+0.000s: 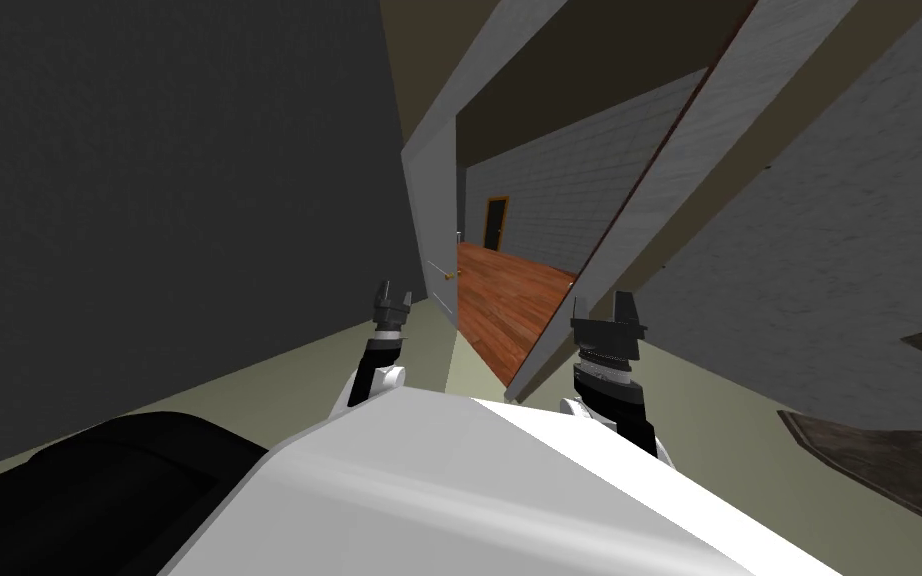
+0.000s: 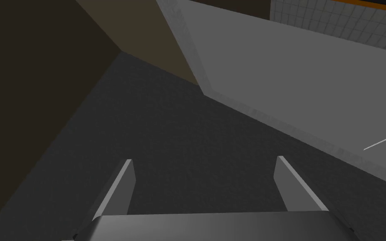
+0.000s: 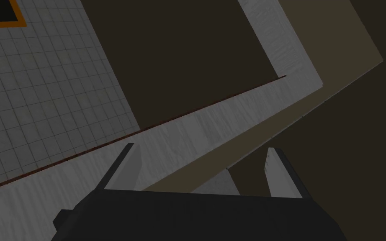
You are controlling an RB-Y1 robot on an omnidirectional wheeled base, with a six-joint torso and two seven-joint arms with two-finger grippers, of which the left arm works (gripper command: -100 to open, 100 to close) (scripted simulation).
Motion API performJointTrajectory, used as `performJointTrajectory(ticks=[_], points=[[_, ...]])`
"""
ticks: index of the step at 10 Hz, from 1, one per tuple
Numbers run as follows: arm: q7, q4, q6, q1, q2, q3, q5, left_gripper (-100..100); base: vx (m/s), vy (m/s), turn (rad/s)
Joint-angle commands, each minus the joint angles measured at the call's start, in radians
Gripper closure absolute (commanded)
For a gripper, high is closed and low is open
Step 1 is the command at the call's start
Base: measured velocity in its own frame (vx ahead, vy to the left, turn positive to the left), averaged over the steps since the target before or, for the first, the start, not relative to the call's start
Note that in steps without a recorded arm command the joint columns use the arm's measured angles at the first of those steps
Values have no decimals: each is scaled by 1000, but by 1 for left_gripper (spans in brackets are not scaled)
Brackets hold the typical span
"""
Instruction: Push the door open
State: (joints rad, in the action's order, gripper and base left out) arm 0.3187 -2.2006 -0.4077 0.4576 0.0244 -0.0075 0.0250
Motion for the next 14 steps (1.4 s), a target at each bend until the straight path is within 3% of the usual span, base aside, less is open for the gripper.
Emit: performJointTrajectory(ticks=[1,14], points=[[35,31,-12,-4,7,-3,-6,-100,129,77,-113],[302,250,-78,-45,54,-7,-41,-100,91,87,-111]])
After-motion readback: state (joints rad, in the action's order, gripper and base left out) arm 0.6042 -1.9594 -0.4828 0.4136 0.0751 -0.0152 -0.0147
